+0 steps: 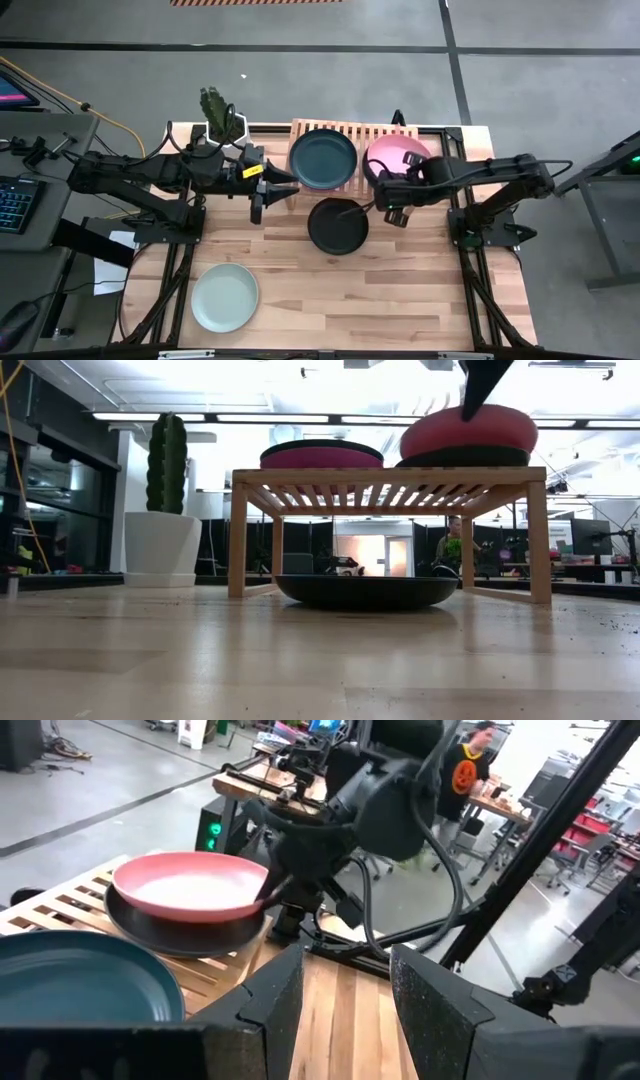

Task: Place and stack plates onto a shelf
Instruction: Stack the light pink plate on top of the black plate on the shelf, then stack the white plate on top of the dark blue plate on the shelf

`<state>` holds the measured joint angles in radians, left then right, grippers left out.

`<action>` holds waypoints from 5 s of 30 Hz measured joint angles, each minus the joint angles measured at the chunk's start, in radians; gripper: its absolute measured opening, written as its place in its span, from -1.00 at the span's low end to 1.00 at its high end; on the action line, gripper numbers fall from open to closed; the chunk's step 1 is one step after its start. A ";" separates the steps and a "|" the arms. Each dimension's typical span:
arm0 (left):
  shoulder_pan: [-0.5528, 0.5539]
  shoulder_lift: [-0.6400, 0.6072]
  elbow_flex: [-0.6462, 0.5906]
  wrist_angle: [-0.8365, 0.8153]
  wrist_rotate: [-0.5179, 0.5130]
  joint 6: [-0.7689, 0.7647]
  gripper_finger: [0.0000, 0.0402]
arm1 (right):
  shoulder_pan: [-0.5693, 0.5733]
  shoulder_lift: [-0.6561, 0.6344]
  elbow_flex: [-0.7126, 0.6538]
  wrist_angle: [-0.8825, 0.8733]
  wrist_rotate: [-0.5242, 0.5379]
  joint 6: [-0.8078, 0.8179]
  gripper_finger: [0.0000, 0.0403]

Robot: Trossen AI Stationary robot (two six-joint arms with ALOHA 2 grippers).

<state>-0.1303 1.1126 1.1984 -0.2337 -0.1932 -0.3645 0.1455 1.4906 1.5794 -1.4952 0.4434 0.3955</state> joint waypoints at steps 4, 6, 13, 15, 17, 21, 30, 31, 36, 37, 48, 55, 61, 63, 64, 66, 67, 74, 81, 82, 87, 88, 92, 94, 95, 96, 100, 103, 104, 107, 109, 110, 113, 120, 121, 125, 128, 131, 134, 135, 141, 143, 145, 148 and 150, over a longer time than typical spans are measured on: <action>0.000 0.000 0.000 0.000 -0.004 0.000 -0.30 | 0.000 0.000 -0.023 0.049 -0.001 -0.001 -1.00; 0.000 0.000 0.000 0.000 -0.004 0.000 -0.30 | 0.000 0.001 -0.027 0.048 -0.007 -0.005 -1.00; 0.000 0.000 0.000 0.000 -0.004 0.000 -0.30 | -0.002 0.001 -0.027 0.043 -0.041 0.008 -1.00; 0.000 0.000 0.000 0.000 -0.004 0.000 -0.30 | -0.002 0.001 -0.027 0.044 -0.062 0.007 -1.00; 0.000 0.000 0.000 0.000 -0.004 0.000 -0.30 | -0.002 0.001 -0.027 0.044 -0.066 0.010 -1.00; 0.000 0.000 0.000 0.000 -0.004 0.000 -0.30 | -0.002 0.001 -0.027 0.043 -0.069 0.015 -0.98; 0.000 0.000 0.000 0.000 -0.004 0.000 -0.30 | -0.002 0.001 -0.027 0.042 -0.057 0.008 -0.49; 0.000 0.000 0.000 0.000 -0.004 0.000 -0.30 | -0.002 0.001 -0.027 0.041 -0.054 0.008 -0.41; 0.000 0.000 0.000 -0.001 -0.004 0.000 -0.30 | -0.001 0.001 0.014 0.036 -0.058 0.018 -0.12; 0.000 0.000 0.000 -0.001 -0.004 0.000 -0.30 | 0.003 0.001 0.027 0.035 -0.060 0.028 -0.08; 0.000 0.000 0.000 -0.002 -0.003 0.019 -0.30 | 0.231 -0.117 0.011 0.048 0.034 0.335 0.00; 0.000 0.000 0.000 -0.002 -0.003 0.019 -0.30 | 0.403 -0.183 -0.122 0.224 0.121 0.592 0.00; 0.000 0.000 0.000 -0.002 -0.003 0.019 -0.30 | 0.418 -0.182 -0.169 0.385 0.122 0.543 0.00; 0.000 0.000 0.000 -0.002 -0.003 0.019 -0.30 | 0.410 -0.182 -0.169 0.403 0.123 0.522 0.00; 0.000 0.000 0.000 -0.002 -0.001 0.018 -0.30 | 0.405 -0.183 -0.169 0.407 0.124 0.515 0.00; 0.000 0.000 0.000 -0.002 0.013 0.001 -0.30 | 0.397 -0.183 -0.169 0.408 0.126 0.513 0.00; -0.001 0.000 0.000 -0.004 0.039 -0.018 -0.30 | 0.394 -0.183 -0.169 0.408 0.127 0.512 0.00; -0.036 0.001 0.000 -0.251 0.398 -0.188 -0.30 | 0.368 -0.183 -0.169 0.409 0.156 0.474 0.00; -0.256 0.091 0.000 -0.575 0.392 0.005 -0.30 | 0.341 -0.184 -0.169 0.409 0.163 0.434 0.00; -0.282 0.117 0.000 -0.603 0.391 0.059 -0.30 | 0.337 -0.184 -0.169 0.409 0.163 0.433 0.00; -0.367 0.265 0.000 -0.637 0.390 0.360 -0.30 | 0.324 -0.184 -0.169 0.409 0.163 0.433 0.00; -0.379 0.299 0.000 -0.638 0.390 0.422 -0.30 | 0.324 -0.184 -0.169 0.409 0.163 0.433 0.00; -0.416 0.413 0.000 -0.667 0.348 0.588 -0.30 | 0.324 -0.184 -0.169 0.407 0.163 0.433 0.00; -0.432 0.465 0.000 -0.696 0.309 0.648 -0.30 | 0.324 -0.184 -0.169 0.406 0.163 0.433 0.00; -0.438 0.492 0.000 -0.701 0.296 0.679 -0.30 | 0.324 -0.184 -0.169 0.404 0.163 0.433 0.00; -0.443 0.518 0.000 -0.701 0.291 0.711 -0.30 | 0.324 -0.184 -0.169 0.401 0.163 0.433 0.00; -0.458 0.606 0.000 -0.701 0.287 0.803 -0.30 | 0.324 -0.184 -0.169 0.392 0.163 0.433 0.00; -0.462 0.658 0.000 -0.702 0.287 0.812 -0.33 | 0.324 -0.184 -0.169 0.387 0.163 0.433 0.00; -0.462 0.671 0.000 -0.703 0.287 0.813 -0.34 | 0.324 -0.184 -0.169 0.384 0.163 0.433 0.00; -0.462 0.702 0.000 -0.697 0.287 0.813 -0.38 | 0.324 -0.184 -0.169 0.381 0.163 0.433 0.00; -0.461 0.719 0.000 -0.694 0.287 0.813 -0.41 | 0.324 -0.184 -0.169 0.378 0.163 0.433 0.00; -0.460 0.725 0.000 -0.694 0.287 0.813 -0.42 | 0.324 -0.184 -0.169 0.377 0.163 0.433 0.00; -0.459 0.741 0.000 -0.689 0.290 0.812 -0.45 | 0.324 -0.184 -0.169 0.376 0.163 0.433 0.00; -0.459 0.748 0.000 -0.684 0.338 0.812 -0.51 | 0.324 -0.184 -0.169 0.373 0.163 0.432 0.00; -0.459 0.748 0.000 -0.682 0.338 0.812 -0.52 | 0.324 -0.184 -0.169 0.370 0.163 0.432 0.00; -0.457 0.748 0.000 -0.678 0.338 0.812 -0.59 | 0.324 -0.184 -0.169 0.368 0.163 0.432 0.00; -0.453 0.748 0.000 -0.661 0.339 0.812 -0.67 | 0.324 -0.184 -0.168 0.368 0.163 0.432 0.00; -0.452 0.748 0.000 -0.647 0.340 0.812 -0.77 | 0.324 -0.184 -0.168 0.367 0.163 0.432 0.00; -0.452 0.748 0.000 -0.630 0.341 0.814 -0.88 | 0.324 -0.184 -0.168 0.367 0.163 0.432 0.00; -0.452 0.748 0.000 -0.632 0.341 0.814 -0.91 | 0.324 -0.184 -0.168 0.367 0.163 0.432 0.00; -0.451 0.748 0.000 -0.635 0.344 0.811 -0.98 | 0.324 -0.184 -0.168 0.367 0.163 0.432 0.00; -0.445 0.747 0.000 -0.642 0.344 0.800 -0.99 | 0.324 -0.184 -0.168 0.366 0.163 0.432 0.00; -0.433 0.736 0.000 -0.670 0.346 0.777 -0.99 | 0.324 -0.184 -0.168 0.361 0.165 0.432 0.00; -0.400 0.700 -0.001 -0.716 0.369 0.748 -0.99 | 0.324 -0.183 -0.168 0.359 0.173 0.432 0.00; -0.372 0.659 -0.001 -0.743 0.392 0.723 -0.99 | 0.324 -0.183 -0.168 0.358 0.185 0.432 0.00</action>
<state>-0.5021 1.7713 1.1976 -0.9767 0.1987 0.3585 0.4698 1.3071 1.4117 -1.1370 0.6289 0.8272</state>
